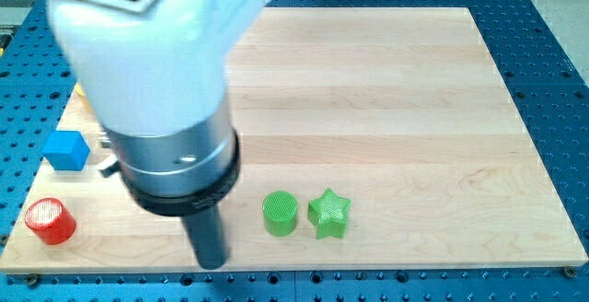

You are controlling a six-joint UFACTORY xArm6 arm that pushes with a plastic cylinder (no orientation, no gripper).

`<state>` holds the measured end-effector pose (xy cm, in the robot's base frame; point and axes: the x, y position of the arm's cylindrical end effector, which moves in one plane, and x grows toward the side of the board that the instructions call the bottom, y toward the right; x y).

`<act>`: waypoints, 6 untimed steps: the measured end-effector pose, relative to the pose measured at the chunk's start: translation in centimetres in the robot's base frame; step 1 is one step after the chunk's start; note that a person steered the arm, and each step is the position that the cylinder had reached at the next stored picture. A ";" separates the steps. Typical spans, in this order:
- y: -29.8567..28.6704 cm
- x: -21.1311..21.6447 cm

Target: Keep your arm towards the cube

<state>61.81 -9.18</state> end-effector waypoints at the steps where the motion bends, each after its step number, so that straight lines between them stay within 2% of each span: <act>1: -5.3 0.0; 2: -9.0 0.0; 4: -10.8 -3.7; 5: -11.0 -6.2; 6: -11.2 -11.0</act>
